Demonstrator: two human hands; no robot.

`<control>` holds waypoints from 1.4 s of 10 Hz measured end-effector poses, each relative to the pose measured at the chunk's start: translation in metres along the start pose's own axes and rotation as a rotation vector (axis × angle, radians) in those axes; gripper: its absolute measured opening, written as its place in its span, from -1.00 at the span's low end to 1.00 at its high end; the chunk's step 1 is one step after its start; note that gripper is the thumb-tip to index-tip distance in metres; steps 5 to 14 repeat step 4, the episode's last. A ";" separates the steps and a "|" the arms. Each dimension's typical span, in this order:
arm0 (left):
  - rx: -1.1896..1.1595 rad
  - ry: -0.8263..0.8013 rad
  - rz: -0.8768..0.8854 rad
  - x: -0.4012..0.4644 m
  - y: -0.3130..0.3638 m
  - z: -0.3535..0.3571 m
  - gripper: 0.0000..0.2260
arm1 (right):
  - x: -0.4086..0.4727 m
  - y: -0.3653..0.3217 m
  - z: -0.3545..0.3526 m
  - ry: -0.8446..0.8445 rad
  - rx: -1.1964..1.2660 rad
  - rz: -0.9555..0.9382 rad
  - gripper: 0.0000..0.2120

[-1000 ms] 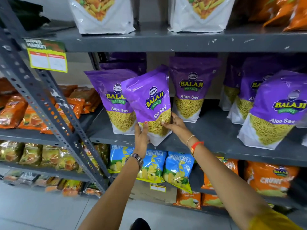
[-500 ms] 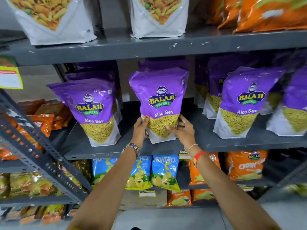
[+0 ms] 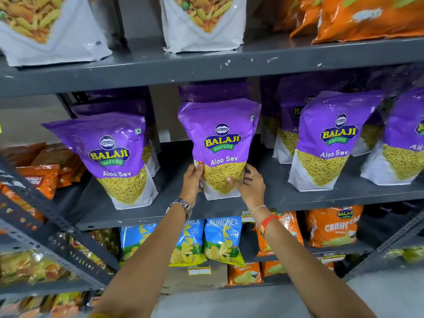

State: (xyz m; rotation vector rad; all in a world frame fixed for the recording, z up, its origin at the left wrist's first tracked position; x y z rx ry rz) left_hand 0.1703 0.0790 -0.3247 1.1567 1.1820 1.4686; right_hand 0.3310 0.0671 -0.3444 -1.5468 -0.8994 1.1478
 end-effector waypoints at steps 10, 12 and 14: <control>0.001 0.025 0.015 -0.008 0.005 0.005 -0.64 | -0.001 -0.004 -0.008 -0.066 -0.045 -0.006 -0.30; 0.001 0.025 0.015 -0.008 0.005 0.005 -0.64 | -0.001 -0.004 -0.008 -0.066 -0.045 -0.006 -0.30; 0.001 0.025 0.015 -0.008 0.005 0.005 -0.64 | -0.001 -0.004 -0.008 -0.066 -0.045 -0.006 -0.30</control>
Point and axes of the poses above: each hand's wrist, its own x-axis towards the middle knuckle, its own z-axis out of the palm, y = z × x, the point moved 2 cm from there along x, towards the middle knuckle, and after that the axes turned 15 degrees about z, right-handed, at the moved point
